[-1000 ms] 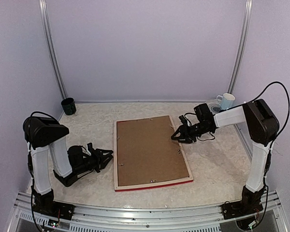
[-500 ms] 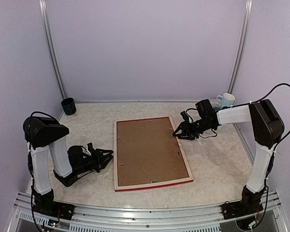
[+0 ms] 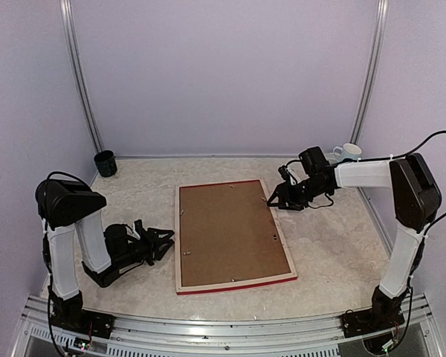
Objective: Put the photo into the frame
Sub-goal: Place the backboard on the frame body, then frame the body at the center of the board, then press the fastener onto the backboard.
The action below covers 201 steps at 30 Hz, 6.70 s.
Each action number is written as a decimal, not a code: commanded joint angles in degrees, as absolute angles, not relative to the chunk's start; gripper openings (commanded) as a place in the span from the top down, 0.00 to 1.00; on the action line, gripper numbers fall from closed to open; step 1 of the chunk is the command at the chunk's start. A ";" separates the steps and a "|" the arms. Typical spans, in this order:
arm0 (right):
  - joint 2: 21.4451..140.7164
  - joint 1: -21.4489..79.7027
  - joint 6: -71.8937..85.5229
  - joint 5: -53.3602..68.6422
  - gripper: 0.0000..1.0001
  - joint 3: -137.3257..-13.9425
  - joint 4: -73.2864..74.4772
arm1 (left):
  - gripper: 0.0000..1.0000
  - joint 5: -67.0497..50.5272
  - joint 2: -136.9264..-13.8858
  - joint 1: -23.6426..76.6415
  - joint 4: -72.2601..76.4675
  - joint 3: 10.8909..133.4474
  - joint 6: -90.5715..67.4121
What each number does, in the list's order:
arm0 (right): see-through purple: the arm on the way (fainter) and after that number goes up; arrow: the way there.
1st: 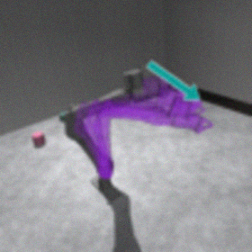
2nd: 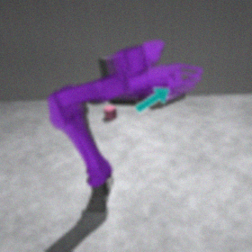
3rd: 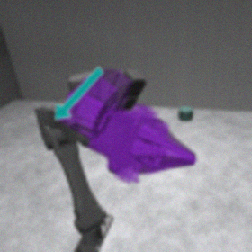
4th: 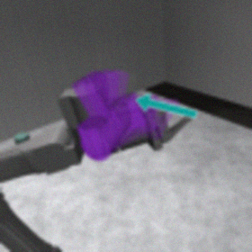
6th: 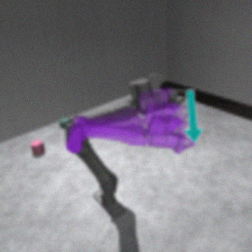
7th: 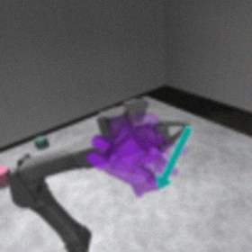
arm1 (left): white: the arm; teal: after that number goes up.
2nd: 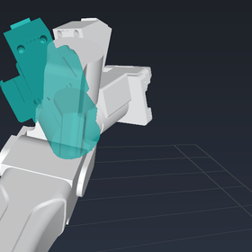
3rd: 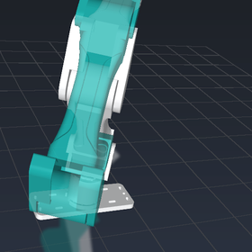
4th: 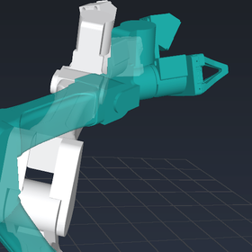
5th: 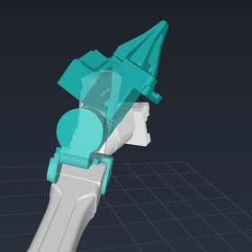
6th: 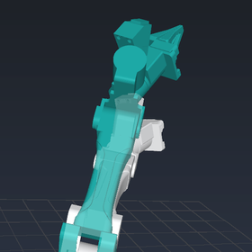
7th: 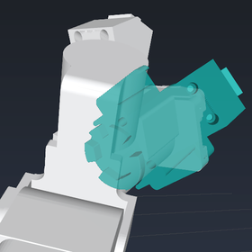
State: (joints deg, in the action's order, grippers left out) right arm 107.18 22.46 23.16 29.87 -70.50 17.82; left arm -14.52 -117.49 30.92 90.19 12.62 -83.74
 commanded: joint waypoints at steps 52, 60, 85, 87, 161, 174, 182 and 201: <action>107.98 28.95 20.43 9.97 0.14 -66.59 12.07 | 0.07 10.93 -96.45 41.31 22.66 37.71 -37.62; 109.38 29.70 20.98 10.54 0.14 -66.27 11.37 | 0.09 9.72 -99.44 41.31 22.92 38.77 -37.88; 99.29 35.57 25.92 13.03 0.14 -54.42 7.65 | 0.23 1.44 -98.69 44.91 28.74 36.45 -37.75; 97.81 36.12 26.80 12.60 0.14 -53.14 7.46 | 0.23 1.38 -97.91 45.44 28.64 36.11 -38.05; 99.20 31.38 21.92 4.87 0.72 -48.70 2.46 | 0.21 8.57 -101.99 36.19 12.29 48.34 -26.94; 99.36 31.38 23.44 4.78 0.74 -47.86 1.78 | 0.27 15.23 -102.93 38.97 -1.22 56.44 -27.67; 98.81 31.38 23.72 5.12 0.74 -47.69 1.96 | 0.34 12.69 -105.70 38.93 -5.30 58.28 -27.20; 99.09 31.39 23.86 5.89 0.73 -47.64 1.46 | 0.44 13.62 -110.03 38.58 -8.29 62.01 -26.08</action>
State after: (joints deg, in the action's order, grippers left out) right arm 98.39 31.57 23.64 4.38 -48.42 1.83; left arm 13.30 -107.90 38.68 -6.96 60.16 -26.72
